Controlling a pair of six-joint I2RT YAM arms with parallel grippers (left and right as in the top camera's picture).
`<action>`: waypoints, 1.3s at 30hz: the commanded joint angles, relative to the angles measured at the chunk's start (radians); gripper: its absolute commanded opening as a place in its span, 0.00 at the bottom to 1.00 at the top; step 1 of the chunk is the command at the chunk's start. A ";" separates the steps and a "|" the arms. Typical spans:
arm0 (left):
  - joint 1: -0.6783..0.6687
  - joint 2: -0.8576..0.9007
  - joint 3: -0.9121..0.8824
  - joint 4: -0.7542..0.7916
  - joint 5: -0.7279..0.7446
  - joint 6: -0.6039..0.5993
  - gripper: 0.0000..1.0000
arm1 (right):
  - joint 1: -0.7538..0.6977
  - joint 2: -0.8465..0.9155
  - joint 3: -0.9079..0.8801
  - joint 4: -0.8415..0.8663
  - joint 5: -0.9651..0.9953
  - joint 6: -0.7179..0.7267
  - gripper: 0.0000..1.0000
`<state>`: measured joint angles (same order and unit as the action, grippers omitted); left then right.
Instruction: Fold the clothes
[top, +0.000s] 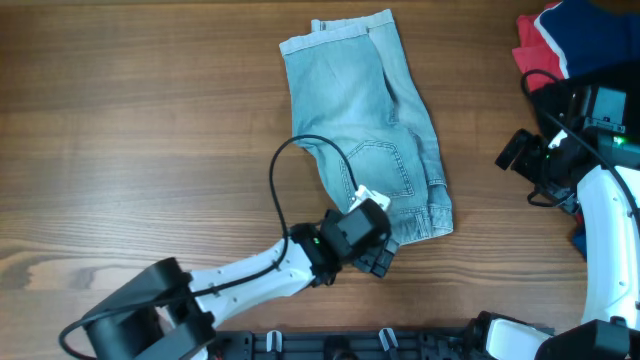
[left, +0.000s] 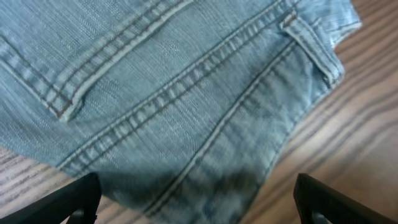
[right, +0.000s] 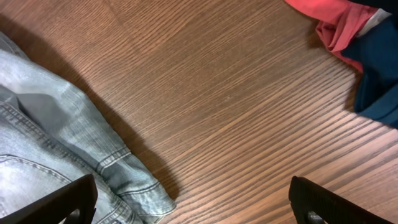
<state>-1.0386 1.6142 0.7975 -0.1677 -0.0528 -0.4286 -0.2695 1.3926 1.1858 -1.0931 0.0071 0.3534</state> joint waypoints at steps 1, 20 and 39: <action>-0.020 0.048 0.028 0.048 -0.149 0.006 1.00 | -0.004 0.010 -0.001 0.000 -0.012 -0.013 1.00; -0.234 0.169 0.055 0.224 -0.290 0.452 1.00 | -0.004 0.010 -0.001 -0.002 -0.012 -0.013 1.00; -0.103 0.262 0.073 0.344 -0.505 0.447 0.54 | -0.004 0.010 -0.001 -0.006 -0.011 -0.014 1.00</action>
<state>-1.1393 1.8732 0.8486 0.1703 -0.4896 0.0250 -0.2695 1.3933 1.1858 -1.0996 0.0029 0.3534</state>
